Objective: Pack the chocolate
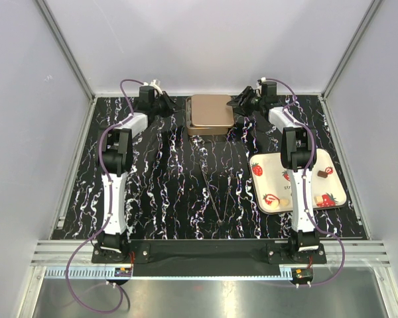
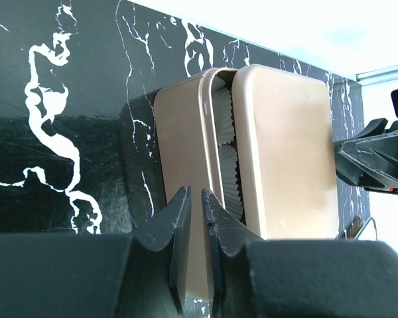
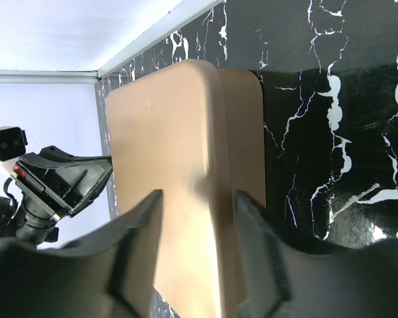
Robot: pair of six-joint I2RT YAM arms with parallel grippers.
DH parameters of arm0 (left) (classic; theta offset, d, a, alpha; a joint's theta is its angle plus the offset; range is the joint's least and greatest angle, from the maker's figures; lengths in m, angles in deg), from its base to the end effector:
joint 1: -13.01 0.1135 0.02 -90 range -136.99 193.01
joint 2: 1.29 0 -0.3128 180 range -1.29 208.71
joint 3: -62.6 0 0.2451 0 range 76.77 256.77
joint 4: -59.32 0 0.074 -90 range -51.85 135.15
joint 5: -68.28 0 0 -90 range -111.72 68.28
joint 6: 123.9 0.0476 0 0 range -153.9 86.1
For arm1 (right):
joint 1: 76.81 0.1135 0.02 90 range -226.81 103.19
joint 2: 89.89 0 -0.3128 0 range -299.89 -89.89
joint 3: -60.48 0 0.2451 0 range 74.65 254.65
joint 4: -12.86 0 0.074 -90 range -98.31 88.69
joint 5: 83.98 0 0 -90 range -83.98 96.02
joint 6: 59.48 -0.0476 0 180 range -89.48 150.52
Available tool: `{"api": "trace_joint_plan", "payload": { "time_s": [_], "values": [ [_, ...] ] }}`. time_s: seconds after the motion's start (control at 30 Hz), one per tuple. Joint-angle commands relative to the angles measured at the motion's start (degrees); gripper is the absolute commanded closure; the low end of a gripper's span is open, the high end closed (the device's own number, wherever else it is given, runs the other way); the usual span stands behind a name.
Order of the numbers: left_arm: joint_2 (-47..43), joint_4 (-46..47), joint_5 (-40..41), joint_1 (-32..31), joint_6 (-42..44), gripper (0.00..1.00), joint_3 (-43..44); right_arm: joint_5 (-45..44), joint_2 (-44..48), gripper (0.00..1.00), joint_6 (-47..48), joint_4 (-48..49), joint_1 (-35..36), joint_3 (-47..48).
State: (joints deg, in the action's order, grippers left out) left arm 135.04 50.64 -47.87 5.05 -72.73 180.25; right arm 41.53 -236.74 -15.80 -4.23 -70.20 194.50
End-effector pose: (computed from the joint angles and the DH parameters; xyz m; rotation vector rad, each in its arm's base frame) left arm 0.5736 -0.1014 0.1973 -0.2750 2.1202 -0.9627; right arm 0.6113 0.0987 0.1739 0.3605 2.1860 1.1859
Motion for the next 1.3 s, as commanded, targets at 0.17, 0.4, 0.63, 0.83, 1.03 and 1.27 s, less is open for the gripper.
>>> {"api": "trace_joint_plan", "payload": {
  "time_s": [0.17, 0.4, 0.63, 0.83, 1.03, 1.27],
  "values": [
    [-2.9, 1.0, -0.9, -0.5, 0.6, 0.83, 0.0, -1.8, 5.3, 0.32, 1.9, 0.6, 0.7, -0.3],
    [-3.2, 0.9, -0.9, -0.6, 0.8, 0.83, -0.3, -4.2, 6.3, 0.41, 3.0, 0.3, 0.7, -1.1],
    [-2.9, 0.9, -0.6, -0.6, 0.8, 0.83, -0.3, -4.6, 6.8, 0.45, 3.4, 0.5, 0.7, -1.7],
    [-2.5, 1.1, -0.7, -0.8, 0.8, 0.83, -0.4, -4.6, 6.1, 0.46, 3.9, -0.4, 1.1, -0.8],
    [-2.0, 1.2, -0.9, -0.9, 0.9, 0.84, -0.4, -4.6, 5.4, 0.50, 4.0, -0.7, 1.6, -0.4],
    [-1.3, 1.2, -1.0, -1.0, 0.9, 0.84, -0.6, -3.4, 4.4, 0.60, 3.5, -0.1, 2.9, 1.1]
  ]
}}
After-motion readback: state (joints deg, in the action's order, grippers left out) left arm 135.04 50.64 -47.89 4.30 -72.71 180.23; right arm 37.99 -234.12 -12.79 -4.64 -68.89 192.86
